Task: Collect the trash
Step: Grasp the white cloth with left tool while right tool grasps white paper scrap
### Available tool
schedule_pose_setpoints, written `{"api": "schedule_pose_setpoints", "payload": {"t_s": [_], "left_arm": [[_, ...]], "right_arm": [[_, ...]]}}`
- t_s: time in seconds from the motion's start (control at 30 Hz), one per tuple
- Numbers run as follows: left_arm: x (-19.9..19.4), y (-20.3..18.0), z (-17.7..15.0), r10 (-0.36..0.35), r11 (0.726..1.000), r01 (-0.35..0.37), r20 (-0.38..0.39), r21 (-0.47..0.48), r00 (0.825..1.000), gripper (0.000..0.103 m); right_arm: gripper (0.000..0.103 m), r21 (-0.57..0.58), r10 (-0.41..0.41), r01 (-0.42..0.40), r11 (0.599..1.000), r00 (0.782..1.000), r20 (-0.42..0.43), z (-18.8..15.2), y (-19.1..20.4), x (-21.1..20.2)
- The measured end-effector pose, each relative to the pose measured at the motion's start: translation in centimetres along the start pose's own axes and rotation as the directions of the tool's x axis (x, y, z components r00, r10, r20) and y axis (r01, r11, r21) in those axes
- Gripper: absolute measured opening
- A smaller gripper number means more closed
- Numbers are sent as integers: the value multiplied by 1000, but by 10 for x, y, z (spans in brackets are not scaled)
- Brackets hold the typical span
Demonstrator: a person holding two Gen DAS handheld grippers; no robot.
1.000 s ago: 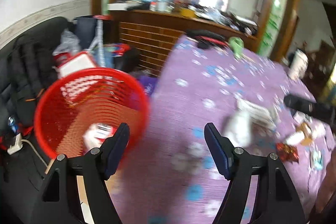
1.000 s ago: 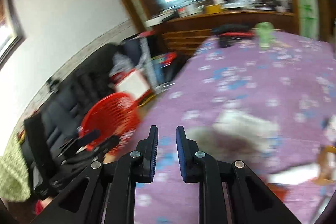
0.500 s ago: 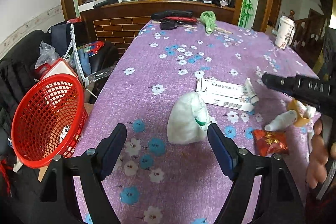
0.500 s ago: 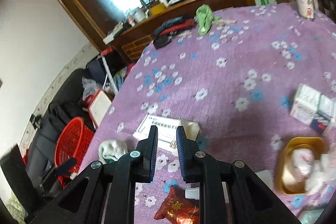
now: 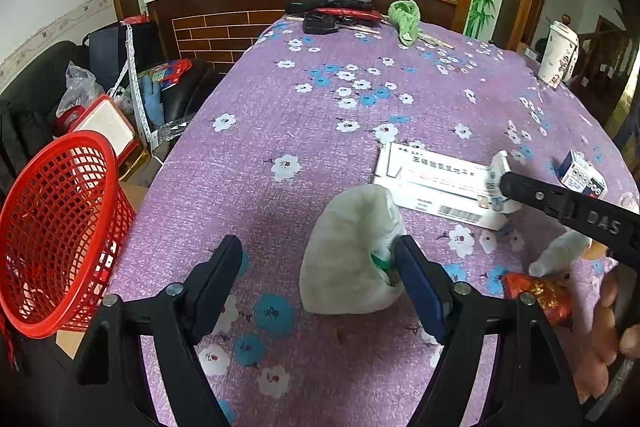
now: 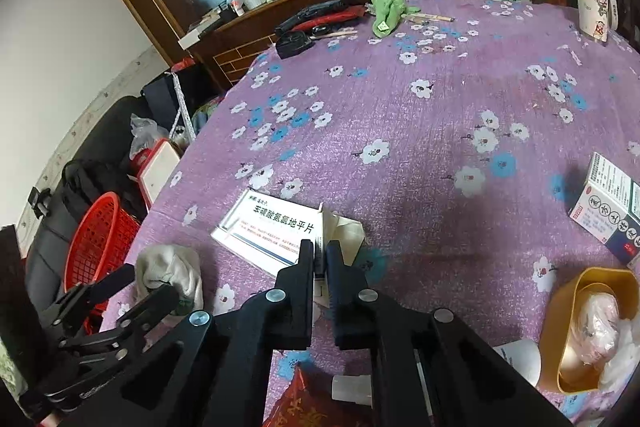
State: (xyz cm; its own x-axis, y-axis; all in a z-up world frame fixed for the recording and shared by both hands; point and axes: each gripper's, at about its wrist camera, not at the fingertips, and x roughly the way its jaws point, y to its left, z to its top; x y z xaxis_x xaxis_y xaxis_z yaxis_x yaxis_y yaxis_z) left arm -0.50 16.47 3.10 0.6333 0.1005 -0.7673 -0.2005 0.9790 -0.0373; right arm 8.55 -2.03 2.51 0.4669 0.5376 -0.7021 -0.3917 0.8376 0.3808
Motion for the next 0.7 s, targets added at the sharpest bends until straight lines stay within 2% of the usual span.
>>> {"api": "schedule_pose_setpoints", "payload": {"t_s": [0.03, 0.07, 0.13, 0.23, 0.37, 0.53, 0.7], "left_arm": [[1, 1, 0, -8, 1000, 8, -2, -4, 1000, 61], [2, 2, 0, -19, 1000, 19, -3, -10, 1000, 56], [4, 1, 0, -53, 998, 53, -8, -19, 999, 35], [2, -2, -1, -53, 998, 53, 5, -16, 999, 28], [-5, -3, -6, -60, 998, 60, 25, -26, 998, 24], [-30, -2, -19, -61, 996, 67, 92, -55, 994, 24], [-48, -10, -27, -57, 998, 62, 130, -29, 990, 24]], "right_arm": [[6, -8, -3, 3, 1000, 1000, 8, -1, 1, -2], [6, -12, -3, 3, 1000, 1000, 18, -1, 3, -5], [6, -26, 1, 0, 1000, 999, 42, -2, 6, -12], [6, -58, 2, 4, 998, 995, 100, -4, 13, -27], [6, -75, 35, -23, 997, 988, 153, -5, 16, -43], [6, -92, 72, -55, 994, 979, 190, -6, 23, -55], [6, -112, 85, -63, 992, 976, 202, -8, 28, -58]]}}
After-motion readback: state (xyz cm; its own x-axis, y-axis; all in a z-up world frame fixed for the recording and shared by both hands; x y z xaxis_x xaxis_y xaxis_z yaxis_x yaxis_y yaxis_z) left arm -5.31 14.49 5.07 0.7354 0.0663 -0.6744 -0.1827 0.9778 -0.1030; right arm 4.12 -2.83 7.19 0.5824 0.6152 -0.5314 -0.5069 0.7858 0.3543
